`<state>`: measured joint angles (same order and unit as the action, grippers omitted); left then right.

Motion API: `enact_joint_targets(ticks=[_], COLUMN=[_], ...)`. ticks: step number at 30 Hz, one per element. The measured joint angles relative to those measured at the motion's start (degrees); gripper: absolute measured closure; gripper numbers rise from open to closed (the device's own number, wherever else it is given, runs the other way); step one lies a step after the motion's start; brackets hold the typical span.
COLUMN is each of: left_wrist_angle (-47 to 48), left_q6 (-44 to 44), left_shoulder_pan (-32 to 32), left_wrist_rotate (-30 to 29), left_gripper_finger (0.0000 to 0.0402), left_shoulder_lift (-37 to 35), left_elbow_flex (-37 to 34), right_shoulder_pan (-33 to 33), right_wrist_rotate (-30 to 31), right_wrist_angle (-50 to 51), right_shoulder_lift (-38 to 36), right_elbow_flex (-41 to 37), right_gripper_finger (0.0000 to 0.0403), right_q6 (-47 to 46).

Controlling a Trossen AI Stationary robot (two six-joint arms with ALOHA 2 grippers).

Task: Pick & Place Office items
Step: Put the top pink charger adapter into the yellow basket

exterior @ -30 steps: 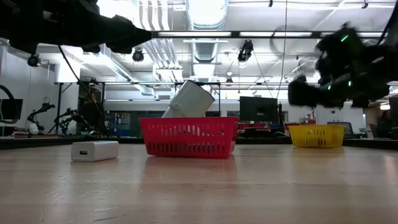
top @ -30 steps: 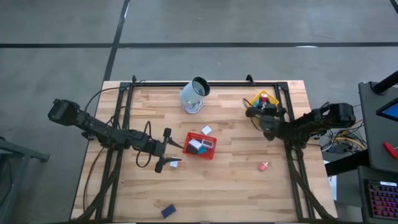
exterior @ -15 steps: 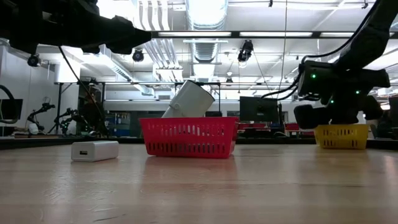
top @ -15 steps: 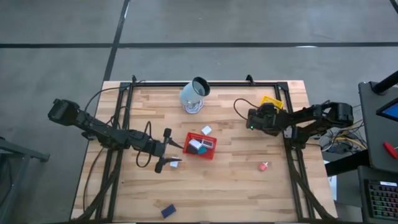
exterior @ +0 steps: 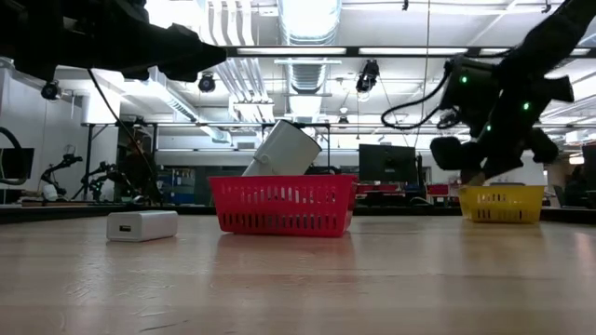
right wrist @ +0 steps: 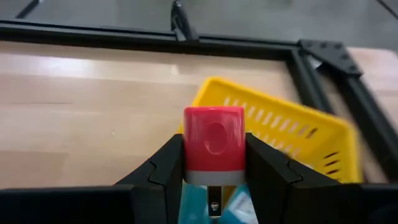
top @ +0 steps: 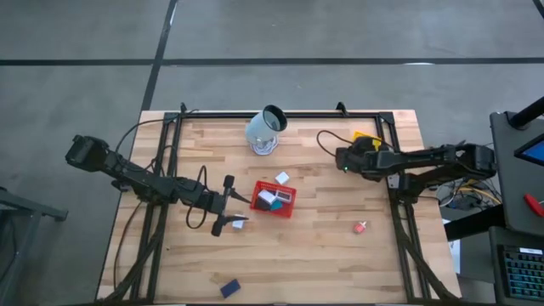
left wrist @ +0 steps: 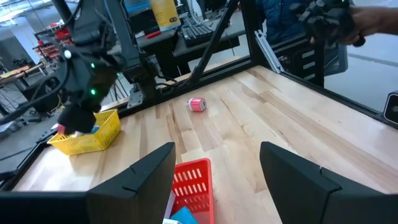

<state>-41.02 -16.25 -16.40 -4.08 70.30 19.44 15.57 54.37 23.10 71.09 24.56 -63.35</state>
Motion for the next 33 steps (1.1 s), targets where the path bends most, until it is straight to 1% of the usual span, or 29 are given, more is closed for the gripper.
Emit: enact_joint_targets(ticks=[4, 6, 9, 14, 16, 24, 28, 33], left_wrist_angle=[0.39, 0.76, 0.83, 1.23, 1.43, 1.8, 2.1, 2.11], left_q6=[0.2, 0.21, 0.37, 0.94, 1.41, 2.21, 2.44, 2.6], left_shoulder_pan=[0.02, 0.0, 0.01, 0.0, 0.0, -0.35, -0.35, -0.35], left_wrist_rotate=[0.0, 0.0, 0.0, 0.19, 0.2, 0.22, 0.2, 0.2], left_gripper_finger=[0.0162, 0.0162, 0.0162, 0.0162, 0.0162, 0.0162, 0.0162, 0.0162], left_shoulder_lift=[0.0, -0.02, -0.04, -0.04, -0.04, -0.04, -0.04, -0.04], left_elbow_flex=[0.0, 0.0, 0.0, 0.0, 0.0, 0.0, 0.0, 0.0], right_shoulder_pan=[0.14, 0.48, 0.57, 0.81, 1.2, 2.11, 3.49, 4.35], right_wrist_rotate=[-1.35, -3.72, -6.97, -13.94, -15.63, -19.45, -22.98, -23.4], right_wrist_angle=[10.46, 15.32, 19.07, 19.62, 20.05, 19.98, 19.98, 19.86], right_shoulder_lift=[-3.49, -5.2, -7.48, -10.09, -10.39, -8.97, -8.01, -7.2], right_elbow_flex=[3.5, 4.84, 5.85, 5.5, 4.92, 4.34, 4.29, 4.28], right_gripper_finger=[0.0277, 0.0277, 0.0277, 0.0277, 0.0277, 0.0277, 0.0277, 0.0277], right_q6=[-0.27, -0.28, 0.42, 4.61, 5.12, 7.02, 9.6, 10.68])
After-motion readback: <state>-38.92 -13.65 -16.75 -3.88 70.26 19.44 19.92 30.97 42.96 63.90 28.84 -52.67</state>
